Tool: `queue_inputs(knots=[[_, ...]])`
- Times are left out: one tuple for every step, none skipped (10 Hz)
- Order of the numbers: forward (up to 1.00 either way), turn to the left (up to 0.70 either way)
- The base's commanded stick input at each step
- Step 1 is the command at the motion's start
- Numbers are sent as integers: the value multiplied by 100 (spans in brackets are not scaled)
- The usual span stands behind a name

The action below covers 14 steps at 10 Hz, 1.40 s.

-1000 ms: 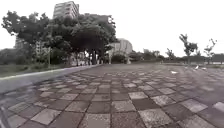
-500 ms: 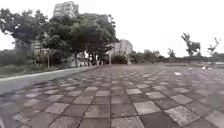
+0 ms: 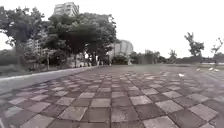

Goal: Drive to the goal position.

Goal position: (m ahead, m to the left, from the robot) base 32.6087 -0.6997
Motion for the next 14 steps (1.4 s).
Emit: queue_inputs(knots=[[100,0],[100,0],[100,0],[100,0],[100,0],[100,0],[100,0],[100,0],[100,0],[100,0],[100,0],[100,0],[100,0],[100,0]])
